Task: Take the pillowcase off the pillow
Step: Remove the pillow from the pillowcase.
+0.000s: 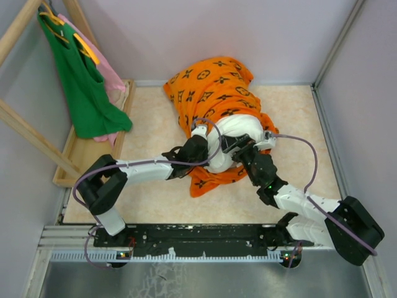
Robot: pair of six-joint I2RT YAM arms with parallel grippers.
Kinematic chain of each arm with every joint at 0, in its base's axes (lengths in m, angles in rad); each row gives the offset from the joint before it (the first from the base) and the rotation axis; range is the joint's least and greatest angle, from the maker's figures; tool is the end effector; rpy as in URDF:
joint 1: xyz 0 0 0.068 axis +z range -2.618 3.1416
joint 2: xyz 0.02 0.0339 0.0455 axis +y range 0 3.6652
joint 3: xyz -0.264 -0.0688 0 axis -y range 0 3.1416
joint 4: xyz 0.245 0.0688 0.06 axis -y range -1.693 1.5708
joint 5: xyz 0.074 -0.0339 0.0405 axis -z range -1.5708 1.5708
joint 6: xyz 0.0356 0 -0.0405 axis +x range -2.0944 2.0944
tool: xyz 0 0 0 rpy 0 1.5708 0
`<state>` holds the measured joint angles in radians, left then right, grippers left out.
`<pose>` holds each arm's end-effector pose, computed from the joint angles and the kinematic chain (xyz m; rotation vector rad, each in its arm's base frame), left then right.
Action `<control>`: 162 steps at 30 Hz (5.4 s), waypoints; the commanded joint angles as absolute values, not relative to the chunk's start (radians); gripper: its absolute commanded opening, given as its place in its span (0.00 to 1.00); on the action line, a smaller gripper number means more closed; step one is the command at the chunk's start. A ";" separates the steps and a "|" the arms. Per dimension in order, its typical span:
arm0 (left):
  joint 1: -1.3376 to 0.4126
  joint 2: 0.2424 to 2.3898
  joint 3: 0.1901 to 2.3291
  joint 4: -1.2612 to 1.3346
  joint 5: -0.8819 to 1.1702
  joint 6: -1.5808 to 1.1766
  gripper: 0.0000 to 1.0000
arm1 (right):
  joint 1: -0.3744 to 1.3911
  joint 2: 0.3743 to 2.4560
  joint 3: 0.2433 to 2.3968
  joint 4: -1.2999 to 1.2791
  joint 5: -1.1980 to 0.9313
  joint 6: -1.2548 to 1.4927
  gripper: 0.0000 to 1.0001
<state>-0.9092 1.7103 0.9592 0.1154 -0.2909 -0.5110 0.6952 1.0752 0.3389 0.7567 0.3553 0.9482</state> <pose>0.2315 -0.2807 0.1874 0.2771 2.2000 -0.4822 0.1797 0.1337 0.2279 0.4980 1.5670 1.0110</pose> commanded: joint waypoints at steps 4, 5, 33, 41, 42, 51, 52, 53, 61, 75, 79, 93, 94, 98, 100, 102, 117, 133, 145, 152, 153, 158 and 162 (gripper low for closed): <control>-0.963 1.749 0.995 0.075 -0.163 -0.481 0.00 | 0.709 1.107 0.470 0.896 0.250 0.960 0.99; -0.963 1.746 0.994 0.077 -0.159 -0.478 0.00 | 0.708 1.109 0.492 0.818 0.270 0.963 0.99; -0.901 1.234 0.746 0.213 -0.066 -0.267 0.99 | 0.165 0.961 0.425 0.289 -0.386 0.826 0.00; -0.567 1.134 0.761 0.282 0.196 -0.333 1.00 | 0.033 1.104 0.474 0.255 -0.595 0.848 0.00; -0.554 1.145 0.789 0.277 0.176 -0.309 1.00 | 0.032 1.117 0.471 0.274 -0.607 0.855 0.00; -0.545 1.547 1.168 0.242 -0.020 -0.089 1.00 | 0.033 1.181 0.506 0.308 -0.727 0.840 0.00; -0.545 1.596 1.209 0.247 -0.019 -0.076 1.00 | 0.032 1.177 0.514 0.292 -0.731 0.832 0.00; -0.545 1.645 1.248 0.250 -0.019 -0.066 1.00 | 0.032 1.171 0.520 0.281 -0.736 0.825 0.00; -0.546 1.992 1.545 0.232 0.008 -0.039 0.93 | 0.031 1.113 0.533 0.245 -0.774 0.802 0.00; -0.411 1.847 1.318 0.235 -0.394 0.056 0.00 | -0.032 1.086 0.479 0.782 -0.878 1.249 0.00; -0.392 1.643 1.126 0.260 -0.451 0.021 0.00 | -0.057 1.186 0.570 0.606 -0.837 1.236 0.00; -0.707 1.155 0.914 0.133 -0.511 0.026 0.00 | -0.085 1.500 1.130 -0.075 -0.694 0.787 0.00; -0.737 1.150 0.915 0.120 -0.511 0.030 0.00 | -0.094 1.532 1.148 -0.066 -0.721 0.795 0.00; -0.819 1.119 0.885 0.115 -0.486 0.088 0.00 | -0.101 1.602 1.205 -0.091 -0.749 0.755 0.00; -0.832 1.090 0.873 0.124 -0.443 0.118 0.00 | -0.101 1.611 1.214 -0.102 -0.785 0.718 0.00; -0.833 1.063 0.859 0.160 -0.432 0.140 0.31 | -0.101 1.610 1.215 -0.123 -0.794 0.670 0.00; -0.646 1.525 1.395 0.041 -0.007 0.157 1.00 | 0.078 1.530 1.171 -0.225 -0.757 0.518 0.00; -0.568 1.993 1.552 0.027 -0.280 0.208 0.10 | 0.088 1.397 1.172 -0.244 -0.854 0.511 0.00; -0.312 1.901 1.410 0.014 -0.512 0.158 0.01 | -0.203 1.182 0.945 0.141 -0.816 0.913 0.00; -0.332 1.718 1.358 -0.021 -0.295 0.116 0.91 | -0.163 1.211 0.988 0.038 -0.740 0.817 0.00; -0.345 1.676 1.362 -0.036 -0.263 0.103 0.99 | -0.149 1.214 1.007 0.013 -0.724 0.798 0.00; -0.562 1.411 1.318 -0.019 -0.080 0.063 1.00 | -0.113 1.252 1.020 0.022 -0.686 0.808 0.00; -0.760 1.297 1.241 -0.042 -0.005 0.047 1.00 | -0.110 1.292 1.020 0.046 -0.692 0.838 0.00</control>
